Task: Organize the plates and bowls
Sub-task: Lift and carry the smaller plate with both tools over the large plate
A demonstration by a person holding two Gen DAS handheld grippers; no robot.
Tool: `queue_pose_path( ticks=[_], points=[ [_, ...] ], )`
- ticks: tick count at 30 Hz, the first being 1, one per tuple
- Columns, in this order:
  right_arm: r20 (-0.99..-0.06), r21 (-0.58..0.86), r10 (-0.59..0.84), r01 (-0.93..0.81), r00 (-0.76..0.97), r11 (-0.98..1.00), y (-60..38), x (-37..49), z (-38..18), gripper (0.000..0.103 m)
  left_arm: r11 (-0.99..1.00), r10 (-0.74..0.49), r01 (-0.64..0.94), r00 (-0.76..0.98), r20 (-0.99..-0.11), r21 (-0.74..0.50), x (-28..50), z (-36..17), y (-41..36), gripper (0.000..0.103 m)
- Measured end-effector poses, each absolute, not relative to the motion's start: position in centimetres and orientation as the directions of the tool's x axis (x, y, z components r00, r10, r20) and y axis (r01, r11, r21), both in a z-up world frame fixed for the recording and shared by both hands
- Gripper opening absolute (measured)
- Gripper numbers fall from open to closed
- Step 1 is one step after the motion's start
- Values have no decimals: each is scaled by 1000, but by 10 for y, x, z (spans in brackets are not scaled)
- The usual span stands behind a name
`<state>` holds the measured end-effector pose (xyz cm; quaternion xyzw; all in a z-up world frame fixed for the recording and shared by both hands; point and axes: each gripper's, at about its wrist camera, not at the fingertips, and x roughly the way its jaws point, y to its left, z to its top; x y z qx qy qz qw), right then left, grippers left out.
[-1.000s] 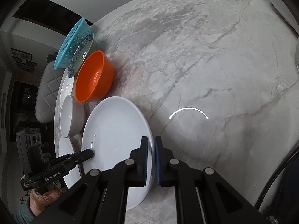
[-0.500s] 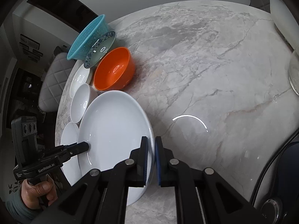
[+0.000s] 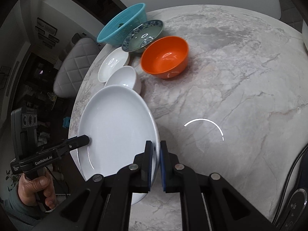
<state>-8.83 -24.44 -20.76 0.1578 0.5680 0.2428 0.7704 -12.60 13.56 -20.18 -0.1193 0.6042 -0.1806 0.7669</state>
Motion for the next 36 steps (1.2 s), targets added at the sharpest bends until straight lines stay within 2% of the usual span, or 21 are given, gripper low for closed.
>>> queue_pose_path(
  ticks=[17, 26, 36],
  points=[
    [-793, 526, 591, -323, 148, 787, -115, -101, -202, 10, 931, -361, 36, 237, -902, -363, -156, -191, 266, 8],
    [-826, 502, 554, -309, 105, 807, -75, -100, -227, 10, 937, -350, 46, 189, -918, -347, -143, -229, 295, 8],
    [-867, 459, 492, -250, 85, 852, -64, -95, -261, 9, 937, -344, 107, 122, -931, -332, -128, -271, 292, 8]
  ],
)
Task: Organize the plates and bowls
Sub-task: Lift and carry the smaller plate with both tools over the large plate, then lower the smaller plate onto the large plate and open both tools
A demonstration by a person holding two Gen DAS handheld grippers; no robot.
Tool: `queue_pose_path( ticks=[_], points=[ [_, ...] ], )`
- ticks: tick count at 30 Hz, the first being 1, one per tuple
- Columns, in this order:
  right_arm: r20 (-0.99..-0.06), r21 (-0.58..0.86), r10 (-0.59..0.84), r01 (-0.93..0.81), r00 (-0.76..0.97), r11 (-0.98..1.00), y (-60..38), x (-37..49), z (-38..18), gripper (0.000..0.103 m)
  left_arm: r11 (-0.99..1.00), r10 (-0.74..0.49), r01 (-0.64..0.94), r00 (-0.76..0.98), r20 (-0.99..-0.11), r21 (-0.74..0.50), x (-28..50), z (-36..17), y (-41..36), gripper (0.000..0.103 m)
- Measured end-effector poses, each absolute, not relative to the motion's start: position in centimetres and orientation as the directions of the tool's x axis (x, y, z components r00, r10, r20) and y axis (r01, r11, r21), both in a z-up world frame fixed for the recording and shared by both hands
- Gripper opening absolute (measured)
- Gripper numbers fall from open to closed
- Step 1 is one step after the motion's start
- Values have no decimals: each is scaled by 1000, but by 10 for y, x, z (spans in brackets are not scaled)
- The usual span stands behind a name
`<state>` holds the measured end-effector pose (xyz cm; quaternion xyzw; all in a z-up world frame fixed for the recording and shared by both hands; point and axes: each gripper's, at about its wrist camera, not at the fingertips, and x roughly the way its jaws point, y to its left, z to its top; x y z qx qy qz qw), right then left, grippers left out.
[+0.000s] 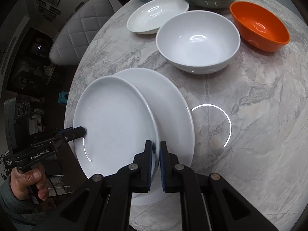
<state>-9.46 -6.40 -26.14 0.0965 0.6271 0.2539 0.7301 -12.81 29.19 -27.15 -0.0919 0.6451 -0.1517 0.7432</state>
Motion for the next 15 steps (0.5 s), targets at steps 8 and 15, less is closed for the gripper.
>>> queue_pose_path(
  ticks=[8, 15],
  points=[
    [-880, 446, 469, -213, 72, 869, -65, -94, -274, 10, 937, -339, 127, 88, -937, -327, -119, -286, 287, 8],
    [-888, 429, 452, -207, 82, 879, -63, -95, -275, 10, 937, -333, 147, 86, -939, -318, -113, -288, 282, 9]
  ],
)
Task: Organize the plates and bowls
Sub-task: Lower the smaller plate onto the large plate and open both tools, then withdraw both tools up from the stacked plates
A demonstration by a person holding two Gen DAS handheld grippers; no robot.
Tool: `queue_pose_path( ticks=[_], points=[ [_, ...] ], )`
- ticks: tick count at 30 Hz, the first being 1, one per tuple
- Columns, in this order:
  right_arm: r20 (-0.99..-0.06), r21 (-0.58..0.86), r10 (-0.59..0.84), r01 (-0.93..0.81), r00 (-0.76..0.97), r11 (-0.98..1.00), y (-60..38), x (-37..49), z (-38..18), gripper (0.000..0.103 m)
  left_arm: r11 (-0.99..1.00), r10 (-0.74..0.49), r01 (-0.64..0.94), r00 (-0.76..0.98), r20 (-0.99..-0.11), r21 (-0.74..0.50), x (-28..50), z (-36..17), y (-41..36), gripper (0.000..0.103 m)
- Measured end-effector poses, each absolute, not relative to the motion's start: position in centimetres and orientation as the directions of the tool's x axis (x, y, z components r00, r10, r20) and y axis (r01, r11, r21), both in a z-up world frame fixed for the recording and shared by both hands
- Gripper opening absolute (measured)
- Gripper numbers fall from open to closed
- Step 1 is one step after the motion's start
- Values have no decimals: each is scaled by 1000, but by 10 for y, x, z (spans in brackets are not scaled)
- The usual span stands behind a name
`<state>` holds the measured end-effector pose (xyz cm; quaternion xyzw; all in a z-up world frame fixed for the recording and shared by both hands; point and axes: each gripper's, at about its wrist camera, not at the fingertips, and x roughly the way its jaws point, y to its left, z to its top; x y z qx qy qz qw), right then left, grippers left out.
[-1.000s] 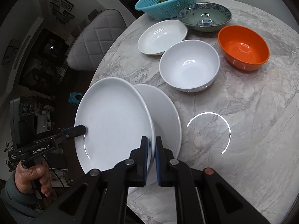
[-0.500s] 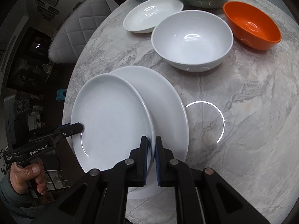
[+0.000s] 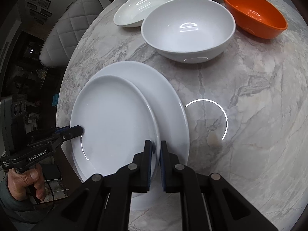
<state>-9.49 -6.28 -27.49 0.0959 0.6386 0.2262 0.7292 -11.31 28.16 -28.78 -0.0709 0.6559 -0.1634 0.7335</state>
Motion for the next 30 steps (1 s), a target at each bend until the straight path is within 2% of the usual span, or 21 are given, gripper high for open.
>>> queue_pose_path(
  ticks=[7, 10, 13, 14, 15, 16, 23, 30],
  points=[
    [-909, 366, 401, -246, 114, 898, -56, -98, -271, 12, 940, -311, 180, 95, -946, -291, -114, -286, 274, 11],
    [-917, 335, 377, -262, 131, 905, -54, -100, -269, 12, 932, -329, 193, 103, -939, -306, -115, -285, 272, 21],
    [-918, 322, 368, -265, 145, 909, -52, -101, -270, 13, 922, -353, 215, 127, -927, -322, -117, -279, 270, 44],
    [-919, 320, 366, -264, 149, 910, -51, -102, -270, 13, 917, -364, 222, 134, -922, -330, -118, -276, 270, 57],
    [-919, 318, 364, -263, 151, 911, -50, -102, -270, 12, 914, -373, 228, 138, -918, -337, -119, -273, 270, 65],
    [-920, 316, 362, -261, 153, 912, -49, -102, -270, 12, 910, -379, 234, 140, -915, -341, -119, -272, 269, 67],
    [-923, 295, 343, -252, 174, 922, -45, -103, -269, 12, 901, -411, 231, 188, -892, -366, -125, -258, 284, 67],
    [-946, 150, 234, -339, 223, 929, -31, -109, -266, 17, 900, -433, 163, 262, -862, -403, -130, -238, 311, 69]
  ],
)
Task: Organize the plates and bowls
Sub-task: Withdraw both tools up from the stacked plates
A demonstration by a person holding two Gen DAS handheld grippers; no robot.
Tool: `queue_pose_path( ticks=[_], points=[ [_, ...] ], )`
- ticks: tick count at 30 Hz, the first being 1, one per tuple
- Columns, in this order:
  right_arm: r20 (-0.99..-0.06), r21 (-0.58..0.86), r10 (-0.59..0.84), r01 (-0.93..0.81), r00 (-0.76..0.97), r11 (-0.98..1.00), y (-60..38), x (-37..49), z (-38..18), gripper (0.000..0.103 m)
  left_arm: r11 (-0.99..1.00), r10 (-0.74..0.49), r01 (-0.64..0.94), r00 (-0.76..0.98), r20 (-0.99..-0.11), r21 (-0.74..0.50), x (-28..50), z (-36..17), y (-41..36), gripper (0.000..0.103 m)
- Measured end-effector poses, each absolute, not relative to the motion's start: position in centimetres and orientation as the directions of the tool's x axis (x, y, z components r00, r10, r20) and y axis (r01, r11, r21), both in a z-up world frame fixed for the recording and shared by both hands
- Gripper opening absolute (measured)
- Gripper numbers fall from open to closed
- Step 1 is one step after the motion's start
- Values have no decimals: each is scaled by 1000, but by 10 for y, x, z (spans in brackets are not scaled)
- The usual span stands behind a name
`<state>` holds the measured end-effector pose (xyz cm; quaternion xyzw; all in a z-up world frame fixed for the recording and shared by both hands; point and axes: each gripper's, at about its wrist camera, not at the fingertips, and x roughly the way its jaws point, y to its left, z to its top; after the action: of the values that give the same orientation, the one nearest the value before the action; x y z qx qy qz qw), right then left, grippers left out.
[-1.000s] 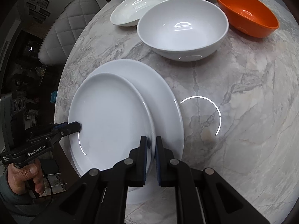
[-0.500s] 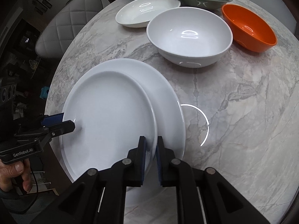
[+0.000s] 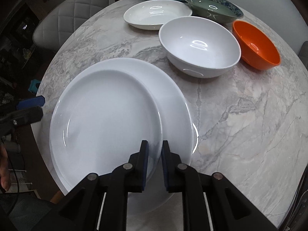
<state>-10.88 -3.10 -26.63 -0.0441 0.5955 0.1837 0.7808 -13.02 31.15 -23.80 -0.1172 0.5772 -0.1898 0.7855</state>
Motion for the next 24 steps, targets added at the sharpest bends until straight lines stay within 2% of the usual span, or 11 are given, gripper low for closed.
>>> queue_pose_path(
  ticks=[2, 4, 6, 7, 8, 9, 11, 12, 14, 18, 24],
  points=[
    [-946, 132, 226, -362, 232, 923, -27, -110, -267, 23, 898, -440, 138, 279, -854, -418, -133, -234, 317, 69],
    [-943, 116, 225, -393, 244, 912, -23, -113, -266, 38, 905, -424, 118, 313, -850, -408, -137, -229, 322, 72],
    [-938, 93, 221, -419, 266, 903, -19, -115, -265, 57, 912, -406, 95, 340, -848, -398, -141, -224, 326, 78],
    [-936, 89, 222, -428, 272, 900, -18, -116, -265, 61, 916, -394, 79, 354, -848, -393, -142, -221, 329, 80],
    [-934, 92, 228, -430, 276, 898, -18, -116, -264, 65, 924, -374, 62, 364, -853, -378, -143, -218, 331, 86],
    [-930, 101, 237, -427, 280, 899, -20, -116, -262, 65, 932, -351, 47, 368, -861, -360, -143, -216, 332, 94],
    [-921, 120, 258, -418, 291, 900, -25, -117, -254, 69, 944, -314, 23, 382, -869, -330, -144, -210, 334, 103],
    [-913, 131, 273, -416, 304, 900, -29, -118, -249, 75, 946, -304, 14, 392, -868, -324, -144, -206, 334, 103],
    [-896, 153, 303, -416, 324, 896, -36, -119, -238, 79, 951, -286, 8, 411, -865, -311, -142, -198, 333, 103],
    [-850, 284, 410, -368, 330, 885, -59, -108, -212, 79, 952, -283, 8, 408, -868, -306, -125, -182, 331, 103],
    [-695, 538, 571, -211, 436, 816, -113, -57, -150, 79, 951, -309, 105, 344, -887, -291, -37, -168, 334, 102]
  ],
)
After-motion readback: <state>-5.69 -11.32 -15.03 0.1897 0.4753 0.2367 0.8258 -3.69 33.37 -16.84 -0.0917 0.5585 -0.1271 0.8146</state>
